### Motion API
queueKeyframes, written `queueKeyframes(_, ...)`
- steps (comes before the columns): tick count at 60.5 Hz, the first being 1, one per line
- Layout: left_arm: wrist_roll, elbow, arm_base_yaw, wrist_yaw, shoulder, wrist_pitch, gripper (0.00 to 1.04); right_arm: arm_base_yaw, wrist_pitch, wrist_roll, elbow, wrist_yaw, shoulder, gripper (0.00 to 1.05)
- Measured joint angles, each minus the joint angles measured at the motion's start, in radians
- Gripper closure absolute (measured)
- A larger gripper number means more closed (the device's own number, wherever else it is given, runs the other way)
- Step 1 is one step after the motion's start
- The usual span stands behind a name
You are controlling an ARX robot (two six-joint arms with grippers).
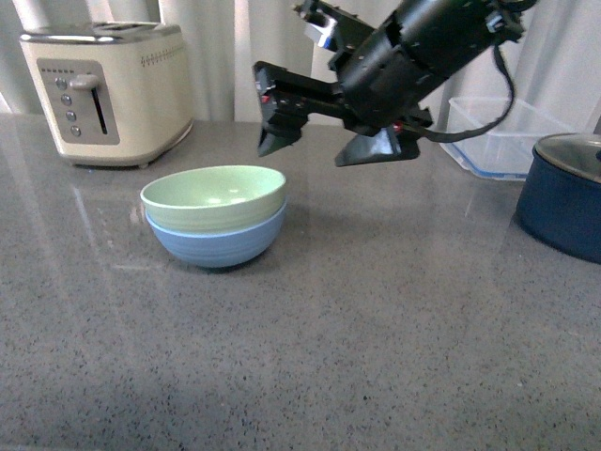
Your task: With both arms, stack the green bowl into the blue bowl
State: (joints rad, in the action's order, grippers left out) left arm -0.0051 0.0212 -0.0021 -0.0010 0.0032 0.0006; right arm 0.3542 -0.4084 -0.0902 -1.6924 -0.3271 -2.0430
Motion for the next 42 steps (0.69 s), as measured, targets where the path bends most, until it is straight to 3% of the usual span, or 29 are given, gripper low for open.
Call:
queueKeyframes(34,0.000,0.000,0.000,0.000,0.000,0.000,0.07,-0.332,0.035,0.061,0.772,0.087,0.762,0.10)
queueKeyframes(42,0.000,0.000,0.000,0.000,0.000,0.000,0.07,-0.359,0.024,0.081,0.861,0.109,0.881,0.10)
